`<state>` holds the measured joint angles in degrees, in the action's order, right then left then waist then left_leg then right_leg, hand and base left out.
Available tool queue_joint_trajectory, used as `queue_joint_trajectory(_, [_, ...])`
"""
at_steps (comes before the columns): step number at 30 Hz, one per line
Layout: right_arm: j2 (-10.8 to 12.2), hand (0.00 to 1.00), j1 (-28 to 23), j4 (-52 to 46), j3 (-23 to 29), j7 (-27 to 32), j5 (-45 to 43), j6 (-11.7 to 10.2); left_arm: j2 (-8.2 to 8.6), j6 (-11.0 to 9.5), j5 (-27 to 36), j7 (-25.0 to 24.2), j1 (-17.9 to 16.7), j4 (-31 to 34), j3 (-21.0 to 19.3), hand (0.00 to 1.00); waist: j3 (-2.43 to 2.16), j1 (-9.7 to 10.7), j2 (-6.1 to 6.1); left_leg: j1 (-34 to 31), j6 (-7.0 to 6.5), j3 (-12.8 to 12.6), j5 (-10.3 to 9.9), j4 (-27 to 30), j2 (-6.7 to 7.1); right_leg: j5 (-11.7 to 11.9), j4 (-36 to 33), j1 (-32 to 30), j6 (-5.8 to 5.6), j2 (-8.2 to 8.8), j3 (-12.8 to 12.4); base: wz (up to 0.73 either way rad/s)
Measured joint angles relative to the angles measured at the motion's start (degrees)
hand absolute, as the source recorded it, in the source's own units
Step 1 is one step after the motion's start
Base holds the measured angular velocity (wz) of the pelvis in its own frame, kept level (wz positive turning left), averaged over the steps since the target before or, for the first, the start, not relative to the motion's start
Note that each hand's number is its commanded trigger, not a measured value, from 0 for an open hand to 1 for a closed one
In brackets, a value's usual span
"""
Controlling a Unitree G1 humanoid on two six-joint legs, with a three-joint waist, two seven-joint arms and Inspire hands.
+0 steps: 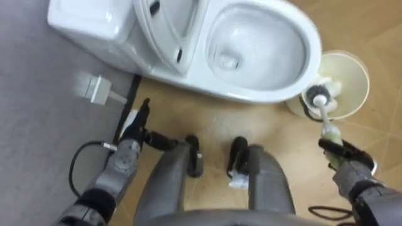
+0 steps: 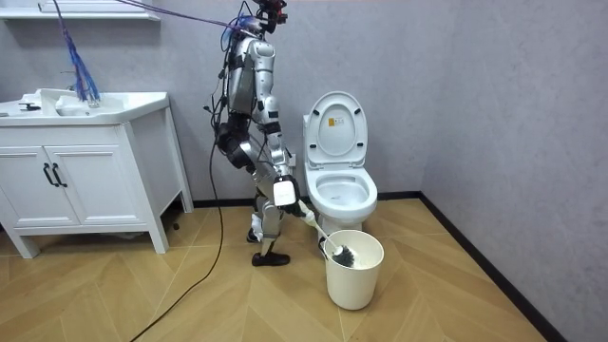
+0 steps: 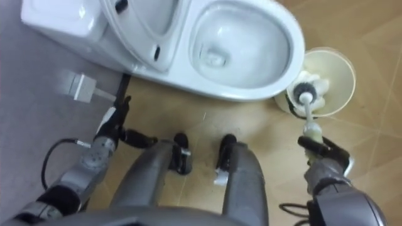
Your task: Brush toilet
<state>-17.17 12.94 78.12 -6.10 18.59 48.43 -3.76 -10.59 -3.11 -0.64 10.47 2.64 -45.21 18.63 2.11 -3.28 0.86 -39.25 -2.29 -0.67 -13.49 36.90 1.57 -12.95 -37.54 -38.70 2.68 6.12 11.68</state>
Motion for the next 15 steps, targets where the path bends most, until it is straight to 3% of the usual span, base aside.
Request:
queue_joint_trajectory(4, [0.29, 1.0, -1.28, -0.81, 1.16, 0.27, 2.65, 0.1, -1.65, -0.23, -0.09, 0.07, -2.19, -1.06, -1.21, 0.0, -0.22, -0.04, 0.23, 5.24, -0.08, -0.21, -0.29, -2.87, 0.02, -0.26, 2.59, 4.8, -0.51, -0.25, -0.46, -0.06])
queue_joint_trajectory(7, [0.41, 1.0, -2.38, -0.78, 1.31, 0.53, 3.0, 0.12, -1.84, -0.39, -0.08, 0.1, -4.29, -2.29, -3.76, 0.0, -0.35, 0.02, 0.18, 9.26, -0.14, -0.4, -0.15, -5.78, 0.03, -0.22, 4.65, 8.22, -0.79, -0.21, -0.6, -0.06])
queue_joint_trajectory(15, [1.7, 1.0, -11.03, -9.63, 2.99, 2.67, -4.81, 0.12, -2.56, -1.68, -0.01, 0.69, -13.38, -4.15, -12.19, 0.0, -1.74, 1.11, -1.23, 23.14, 0.04, -0.89, 0.64, -15.81, 0.01, 0.48, 14.08, 21.46, -1.72, -1.8, -0.58, -0.03])
